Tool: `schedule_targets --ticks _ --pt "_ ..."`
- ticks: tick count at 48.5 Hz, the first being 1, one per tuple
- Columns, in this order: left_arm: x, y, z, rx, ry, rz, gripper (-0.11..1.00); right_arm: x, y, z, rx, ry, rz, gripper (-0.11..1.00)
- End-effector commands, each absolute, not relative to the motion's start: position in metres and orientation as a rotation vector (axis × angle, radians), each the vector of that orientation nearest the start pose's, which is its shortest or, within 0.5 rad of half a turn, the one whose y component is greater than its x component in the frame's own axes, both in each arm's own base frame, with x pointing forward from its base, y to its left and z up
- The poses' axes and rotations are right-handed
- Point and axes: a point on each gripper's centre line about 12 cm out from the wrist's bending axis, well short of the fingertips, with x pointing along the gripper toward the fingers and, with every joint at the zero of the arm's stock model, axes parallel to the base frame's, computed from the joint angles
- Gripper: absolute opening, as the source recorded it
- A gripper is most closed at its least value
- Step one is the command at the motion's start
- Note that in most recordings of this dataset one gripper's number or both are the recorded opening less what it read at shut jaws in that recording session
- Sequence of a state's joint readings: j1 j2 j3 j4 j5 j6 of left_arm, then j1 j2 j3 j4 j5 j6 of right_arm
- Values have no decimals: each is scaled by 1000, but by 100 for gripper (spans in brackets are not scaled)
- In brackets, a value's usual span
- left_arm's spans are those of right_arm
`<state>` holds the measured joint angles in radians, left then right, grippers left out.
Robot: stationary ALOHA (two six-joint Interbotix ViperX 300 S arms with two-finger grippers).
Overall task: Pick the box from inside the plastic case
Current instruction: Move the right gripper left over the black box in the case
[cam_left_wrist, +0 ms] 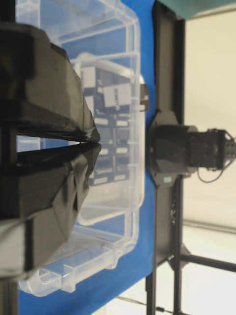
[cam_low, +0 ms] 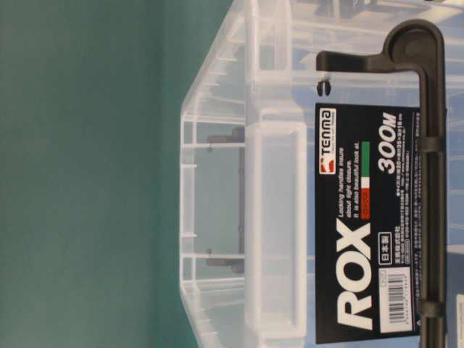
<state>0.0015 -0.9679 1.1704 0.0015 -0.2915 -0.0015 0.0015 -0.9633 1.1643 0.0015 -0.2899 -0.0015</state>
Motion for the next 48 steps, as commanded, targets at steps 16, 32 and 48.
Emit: schedule_targets --ticks 16,32,48 --pt "193 1 318 -15 21 3 -7 239 3 337 220 316 -3 -2" --pt "184 1 321 -15 60 5 -7 311 18 346 235 549 27 -2" --pt "180 1 320 -16 94 6 -7 387 24 323 213 918 22 -2"
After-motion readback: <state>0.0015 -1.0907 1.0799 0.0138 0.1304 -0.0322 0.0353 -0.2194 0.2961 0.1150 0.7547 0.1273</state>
